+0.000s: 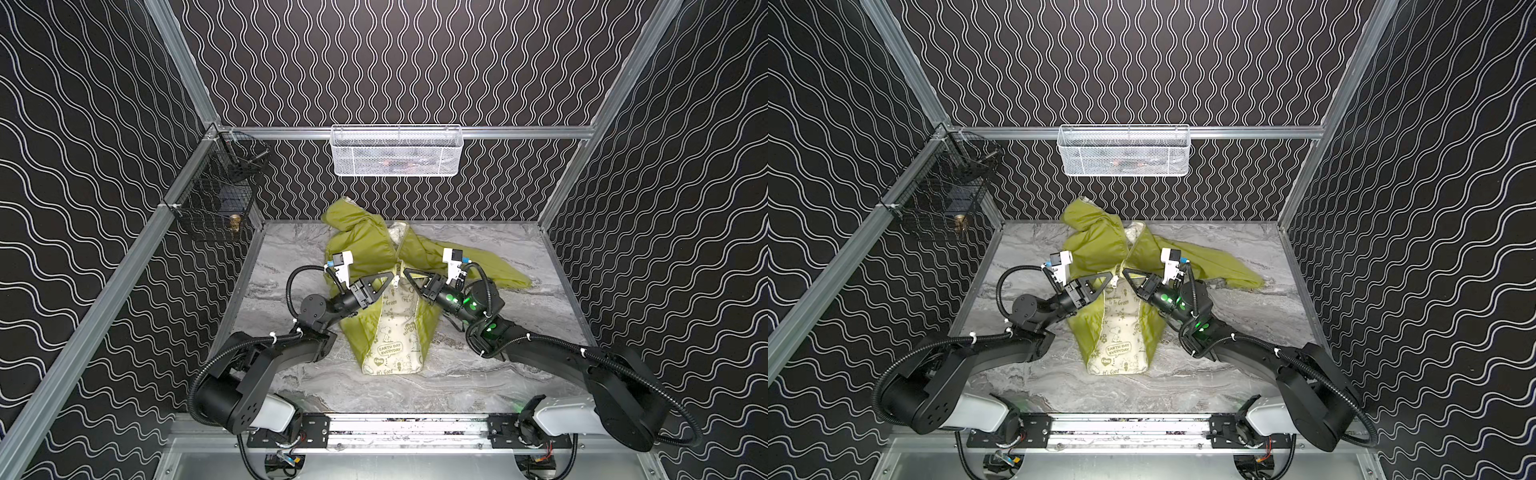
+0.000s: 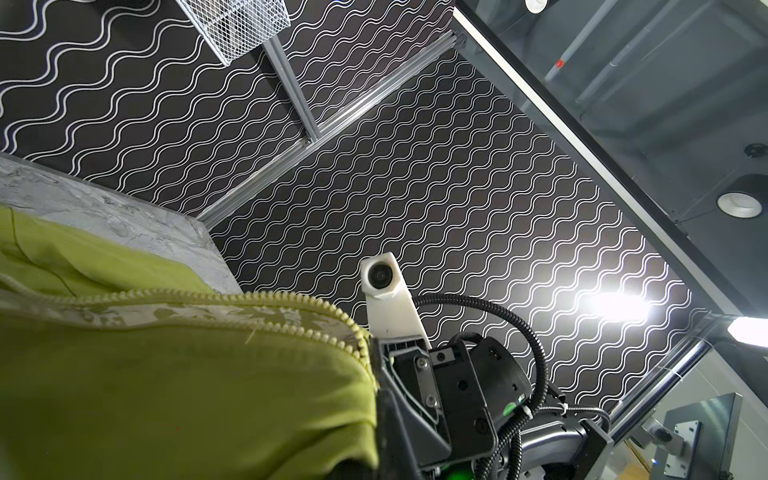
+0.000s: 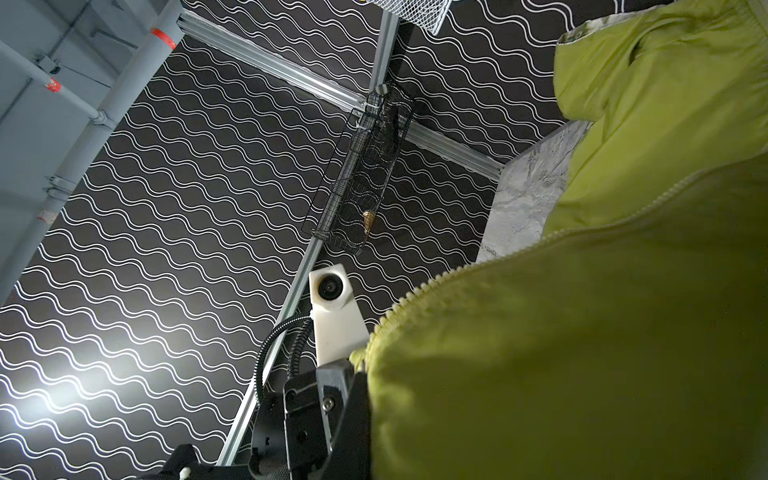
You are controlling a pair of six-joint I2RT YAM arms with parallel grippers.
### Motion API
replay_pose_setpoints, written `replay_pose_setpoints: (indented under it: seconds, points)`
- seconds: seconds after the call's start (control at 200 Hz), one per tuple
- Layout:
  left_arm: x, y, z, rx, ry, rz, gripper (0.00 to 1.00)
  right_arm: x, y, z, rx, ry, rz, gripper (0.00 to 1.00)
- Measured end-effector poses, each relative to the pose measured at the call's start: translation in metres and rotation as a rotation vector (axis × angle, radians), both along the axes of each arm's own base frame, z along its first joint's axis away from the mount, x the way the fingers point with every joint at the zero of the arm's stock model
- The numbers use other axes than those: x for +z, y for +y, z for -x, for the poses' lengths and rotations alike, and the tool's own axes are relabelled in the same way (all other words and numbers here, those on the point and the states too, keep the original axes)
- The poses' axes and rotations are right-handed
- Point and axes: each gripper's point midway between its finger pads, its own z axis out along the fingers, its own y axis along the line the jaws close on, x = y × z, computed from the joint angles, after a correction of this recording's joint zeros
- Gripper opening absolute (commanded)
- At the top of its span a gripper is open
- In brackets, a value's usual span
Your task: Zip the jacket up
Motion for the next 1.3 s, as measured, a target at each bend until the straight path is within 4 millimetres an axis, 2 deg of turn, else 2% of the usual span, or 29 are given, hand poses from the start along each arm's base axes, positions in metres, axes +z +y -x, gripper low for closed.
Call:
replay_pose_setpoints:
  seconds: [1.301]
  points:
    - [0.0003,0.0005,-0.0003,-0.005,0.016,0.009,0.00,-0.0022,0.0067,-0.0006,0.014,0.016,-0.033,0.00]
